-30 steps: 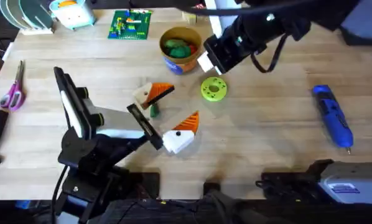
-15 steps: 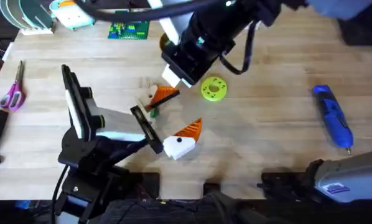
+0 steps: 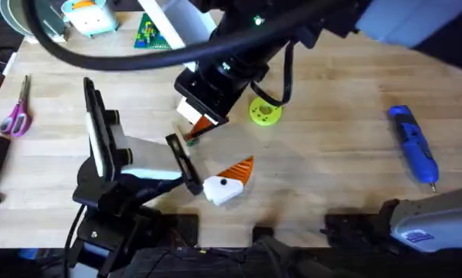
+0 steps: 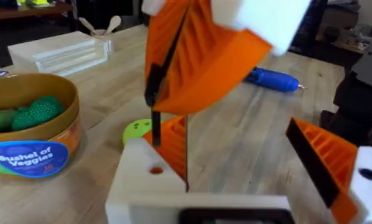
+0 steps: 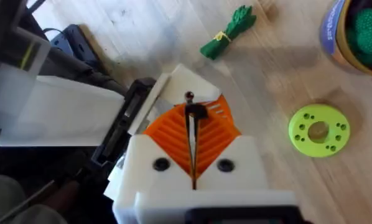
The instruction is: Pick up the gripper from the table and insert it into the empty holder that is missing its gripper. Then pick up a screw, insert it into the mounting hole, and use the screwdriver to tighten it. Finally, clean up the table by picking up the vegetable and placing it into the bucket.
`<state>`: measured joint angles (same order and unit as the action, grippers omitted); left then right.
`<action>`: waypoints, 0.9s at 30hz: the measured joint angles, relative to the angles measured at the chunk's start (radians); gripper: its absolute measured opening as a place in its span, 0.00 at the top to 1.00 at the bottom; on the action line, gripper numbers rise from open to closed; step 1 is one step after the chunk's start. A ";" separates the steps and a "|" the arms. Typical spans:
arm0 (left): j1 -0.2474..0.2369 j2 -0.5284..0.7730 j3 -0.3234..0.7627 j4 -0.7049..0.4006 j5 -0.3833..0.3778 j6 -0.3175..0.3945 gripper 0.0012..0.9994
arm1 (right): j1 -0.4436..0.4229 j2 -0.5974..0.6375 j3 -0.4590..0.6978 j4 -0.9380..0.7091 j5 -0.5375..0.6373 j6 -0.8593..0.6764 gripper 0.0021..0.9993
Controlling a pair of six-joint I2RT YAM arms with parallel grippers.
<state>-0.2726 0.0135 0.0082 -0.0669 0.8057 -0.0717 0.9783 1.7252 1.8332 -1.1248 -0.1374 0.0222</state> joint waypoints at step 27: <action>0.000 0.000 0.000 -0.002 0.014 0.012 0.01 | 0.001 0.055 0.001 -0.025 -0.013 0.000 1.00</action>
<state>-0.2726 0.0137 0.0082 -0.0692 0.8196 -0.0597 0.9789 1.7800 1.8339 -1.1500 -0.1501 0.0219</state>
